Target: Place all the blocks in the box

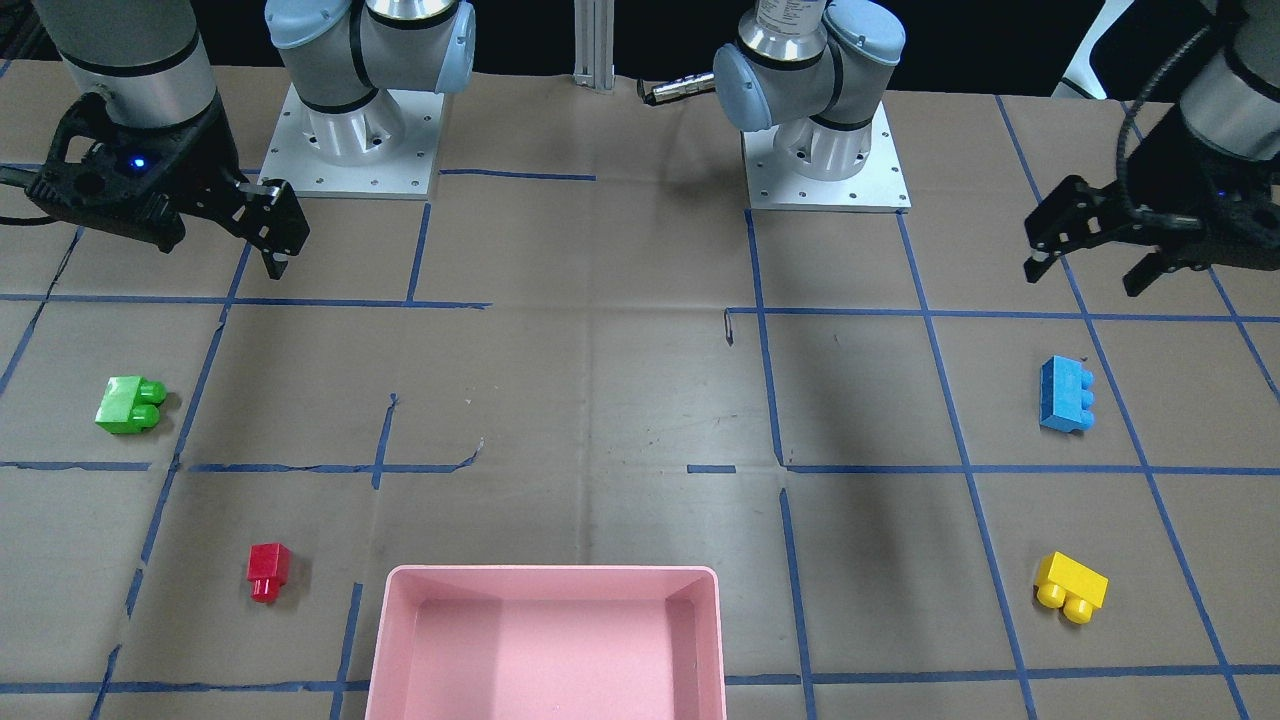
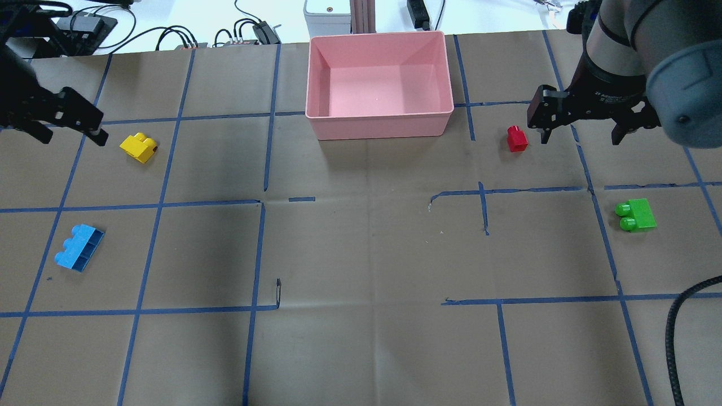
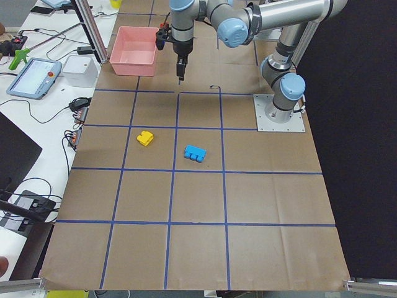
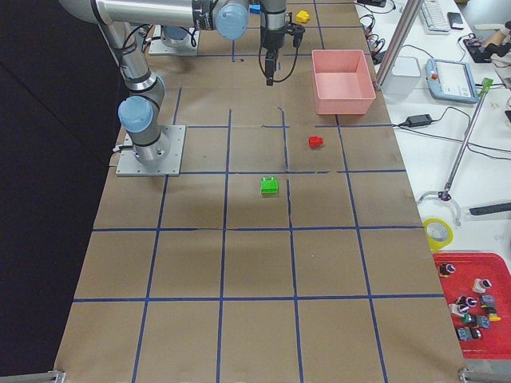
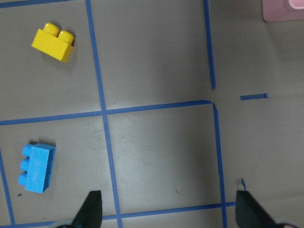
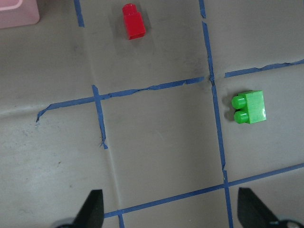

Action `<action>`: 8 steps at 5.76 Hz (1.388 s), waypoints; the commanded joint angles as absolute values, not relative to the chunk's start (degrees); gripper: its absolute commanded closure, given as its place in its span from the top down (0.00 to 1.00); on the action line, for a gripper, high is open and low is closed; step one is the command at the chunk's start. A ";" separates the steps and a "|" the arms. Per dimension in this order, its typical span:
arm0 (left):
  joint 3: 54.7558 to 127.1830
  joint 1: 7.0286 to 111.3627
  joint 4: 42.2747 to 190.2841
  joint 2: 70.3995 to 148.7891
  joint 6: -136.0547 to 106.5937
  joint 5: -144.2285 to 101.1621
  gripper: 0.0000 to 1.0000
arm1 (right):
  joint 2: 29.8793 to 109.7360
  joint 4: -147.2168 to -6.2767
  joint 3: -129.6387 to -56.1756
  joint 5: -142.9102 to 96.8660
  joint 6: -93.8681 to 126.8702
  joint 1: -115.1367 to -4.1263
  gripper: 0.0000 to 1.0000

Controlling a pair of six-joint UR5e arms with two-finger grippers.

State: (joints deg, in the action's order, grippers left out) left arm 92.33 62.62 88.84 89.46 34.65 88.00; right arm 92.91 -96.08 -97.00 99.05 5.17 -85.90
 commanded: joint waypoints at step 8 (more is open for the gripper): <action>110.87 44.30 58.95 99.05 69.97 87.71 0.99 | 78.41 -138.07 -118.38 82.18 -39.28 -55.64 0.99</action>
State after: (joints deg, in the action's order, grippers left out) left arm 107.11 44.32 64.83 98.30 71.04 87.72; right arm 80.31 -135.91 -117.56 82.87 -37.08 -56.63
